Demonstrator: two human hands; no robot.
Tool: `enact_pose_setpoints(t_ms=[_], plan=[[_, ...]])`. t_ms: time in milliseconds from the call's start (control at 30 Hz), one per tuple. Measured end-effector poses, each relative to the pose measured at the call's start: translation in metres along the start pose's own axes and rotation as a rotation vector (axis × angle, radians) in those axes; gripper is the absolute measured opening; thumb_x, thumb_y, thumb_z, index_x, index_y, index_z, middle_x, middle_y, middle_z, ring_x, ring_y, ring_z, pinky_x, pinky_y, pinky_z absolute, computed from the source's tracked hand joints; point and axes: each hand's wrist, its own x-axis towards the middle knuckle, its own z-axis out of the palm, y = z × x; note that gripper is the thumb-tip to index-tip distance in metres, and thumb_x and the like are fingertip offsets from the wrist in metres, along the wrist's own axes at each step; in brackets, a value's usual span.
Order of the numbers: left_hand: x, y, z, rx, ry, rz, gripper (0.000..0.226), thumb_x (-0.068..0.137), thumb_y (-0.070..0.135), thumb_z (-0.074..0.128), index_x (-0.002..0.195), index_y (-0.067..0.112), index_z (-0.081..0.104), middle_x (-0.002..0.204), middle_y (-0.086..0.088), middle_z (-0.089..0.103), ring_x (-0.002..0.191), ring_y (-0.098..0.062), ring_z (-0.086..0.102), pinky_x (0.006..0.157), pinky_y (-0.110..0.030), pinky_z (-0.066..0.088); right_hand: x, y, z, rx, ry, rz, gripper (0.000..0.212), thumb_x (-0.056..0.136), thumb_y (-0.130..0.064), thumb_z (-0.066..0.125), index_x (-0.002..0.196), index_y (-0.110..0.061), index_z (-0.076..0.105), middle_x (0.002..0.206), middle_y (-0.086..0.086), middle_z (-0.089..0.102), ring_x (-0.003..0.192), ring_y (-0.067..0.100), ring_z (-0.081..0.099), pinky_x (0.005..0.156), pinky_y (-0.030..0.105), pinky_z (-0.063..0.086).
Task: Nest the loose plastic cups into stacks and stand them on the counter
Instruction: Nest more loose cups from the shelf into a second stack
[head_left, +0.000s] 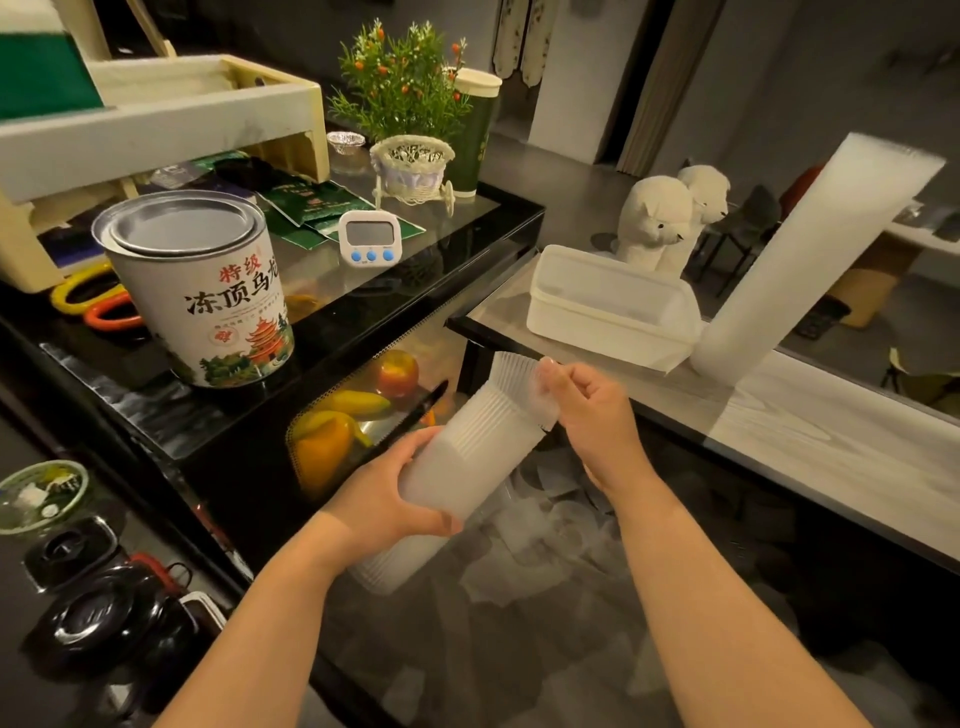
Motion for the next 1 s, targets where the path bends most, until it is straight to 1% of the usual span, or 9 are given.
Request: enact_pose_setpoints(t_ms=[100, 233, 333, 567, 667, 767, 867, 900, 1000], plan=[[0.001, -0.001, 0.003, -0.006, 0.023, -0.009, 0.090, 0.068, 0.029, 0.092, 0.132, 0.052, 0.034, 0.123, 0.025, 0.047, 0.111, -0.008, 0.053, 0.094, -0.036, 0.055, 0.001, 0.000, 0.001, -0.009, -0.031, -0.008, 0.026, 0.092, -0.048, 0.059, 0.087, -0.027, 0.074, 0.099, -0.007, 0.071, 0.104, 0.015, 0.064, 0.097, 0.047, 0.052], [0.003, -0.001, 0.003, -0.016, 0.049, -0.011, 0.091, 0.068, 0.028, 0.093, 0.134, 0.051, 0.034, 0.123, 0.025, 0.047, 0.115, -0.012, 0.053, 0.097, -0.041, 0.055, 0.005, 0.001, 0.007, 0.010, -0.048, -0.009, 0.041, 0.083, -0.064, 0.059, 0.101, -0.030, 0.074, 0.108, -0.006, 0.071, 0.110, 0.018, 0.063, 0.098, 0.051, 0.051], [0.006, -0.001, 0.002, 0.009, 0.072, -0.020, 0.093, 0.070, 0.029, 0.091, 0.139, 0.049, 0.032, 0.123, 0.023, 0.045, 0.115, -0.012, 0.051, 0.098, -0.039, 0.055, 0.010, 0.001, 0.011, -0.004, -0.039, -0.015, 0.042, 0.085, -0.063, 0.058, 0.103, -0.030, 0.074, 0.108, -0.008, 0.071, 0.109, 0.016, 0.063, 0.096, 0.050, 0.052], [0.012, -0.005, 0.001, -0.027, 0.078, -0.040, 0.091, 0.070, 0.030, 0.091, 0.135, 0.052, 0.032, 0.125, 0.024, 0.046, 0.117, -0.013, 0.052, 0.098, -0.042, 0.056, 0.024, 0.003, 0.021, -0.057, 0.002, -0.013, 0.029, 0.091, -0.053, 0.058, 0.088, -0.028, 0.073, 0.092, -0.009, 0.067, 0.095, 0.014, 0.060, 0.083, 0.039, 0.052], [0.015, -0.005, 0.002, -0.082, 0.093, -0.042, 0.088, 0.071, 0.029, 0.091, 0.135, 0.049, 0.034, 0.128, 0.016, 0.050, 0.115, -0.014, 0.055, 0.096, -0.042, 0.056, 0.024, 0.006, 0.027, -0.105, -0.012, -0.063, 0.038, 0.093, -0.051, 0.055, 0.075, -0.021, 0.070, 0.082, 0.005, 0.065, 0.083, 0.022, 0.060, 0.077, 0.043, 0.050], [0.018, -0.004, 0.003, -0.094, 0.094, -0.051, 0.087, 0.072, 0.029, 0.090, 0.134, 0.049, 0.033, 0.127, 0.017, 0.049, 0.113, -0.012, 0.054, 0.095, -0.039, 0.056, 0.023, 0.008, 0.032, -0.169, -0.066, -0.056, 0.034, 0.095, -0.052, 0.050, 0.080, -0.027, 0.066, 0.084, -0.001, 0.063, 0.082, 0.015, 0.059, 0.074, 0.036, 0.048], [0.018, -0.004, 0.003, -0.144, 0.100, -0.058, 0.089, 0.071, 0.028, 0.091, 0.136, 0.049, 0.035, 0.130, 0.015, 0.050, 0.118, -0.015, 0.054, 0.097, -0.042, 0.055, 0.016, 0.013, 0.037, -0.202, -0.212, -0.037, 0.044, 0.091, -0.066, 0.035, 0.128, -0.047, 0.049, 0.136, -0.012, 0.052, 0.124, 0.006, 0.047, 0.101, 0.030, 0.041], [0.018, -0.004, 0.002, -0.143, 0.116, -0.053, 0.087, 0.072, 0.027, 0.091, 0.135, 0.049, 0.035, 0.128, 0.017, 0.050, 0.117, -0.015, 0.054, 0.096, -0.039, 0.055, 0.015, 0.015, 0.037, -0.214, -0.272, -0.038, 0.048, 0.090, -0.069, 0.030, 0.134, -0.053, 0.041, 0.142, -0.015, 0.045, 0.129, 0.005, 0.042, 0.106, 0.031, 0.036], [0.017, -0.001, -0.001, -0.032, 0.186, -0.016, 0.084, 0.074, 0.028, 0.089, 0.133, 0.047, 0.033, 0.122, 0.023, 0.046, 0.115, -0.011, 0.050, 0.095, -0.035, 0.055, 0.016, 0.009, 0.028, -0.250, -0.438, -0.006, 0.038, 0.091, -0.067, 0.025, 0.124, -0.059, 0.041, 0.128, -0.024, 0.050, 0.121, 0.000, 0.045, 0.111, 0.035, 0.035]])
